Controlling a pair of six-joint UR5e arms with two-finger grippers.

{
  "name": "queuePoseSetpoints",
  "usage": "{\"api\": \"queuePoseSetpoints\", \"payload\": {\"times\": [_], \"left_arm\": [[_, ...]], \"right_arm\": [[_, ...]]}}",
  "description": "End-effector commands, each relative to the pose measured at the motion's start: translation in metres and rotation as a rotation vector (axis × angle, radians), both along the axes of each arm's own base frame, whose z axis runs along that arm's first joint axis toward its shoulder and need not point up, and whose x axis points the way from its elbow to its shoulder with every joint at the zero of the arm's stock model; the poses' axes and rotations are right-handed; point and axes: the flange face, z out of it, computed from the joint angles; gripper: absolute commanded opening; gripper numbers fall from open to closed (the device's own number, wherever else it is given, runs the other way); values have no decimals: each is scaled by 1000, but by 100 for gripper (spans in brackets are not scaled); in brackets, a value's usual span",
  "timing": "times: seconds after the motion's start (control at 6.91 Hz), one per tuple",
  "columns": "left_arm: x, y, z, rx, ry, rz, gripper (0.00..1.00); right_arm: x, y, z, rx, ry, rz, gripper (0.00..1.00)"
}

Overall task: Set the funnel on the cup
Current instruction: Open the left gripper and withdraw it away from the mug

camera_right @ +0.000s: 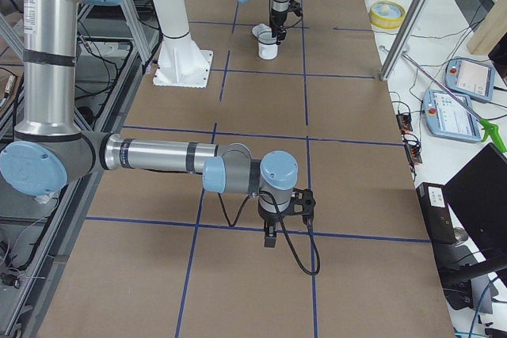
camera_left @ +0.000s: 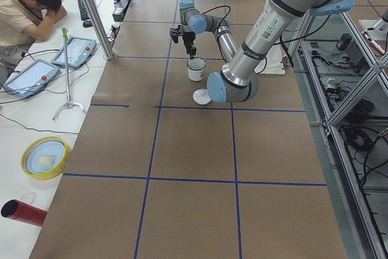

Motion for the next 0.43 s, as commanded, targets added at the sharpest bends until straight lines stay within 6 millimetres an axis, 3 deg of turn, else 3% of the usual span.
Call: {"api": "queuePoseSetpoints", "payload": {"times": [0.0,0.14,0.29], "left_arm": [[-59,0,-14,73,64,-28,100],[-121,-2,-14,194,102,-2,100],[-181,-23,4,292,78,-3,100]], "right_arm": [[0,0,0,0,0,0,100],[0,0,0,0,0,0,100],[0,0,0,0,0,0,100]]}}
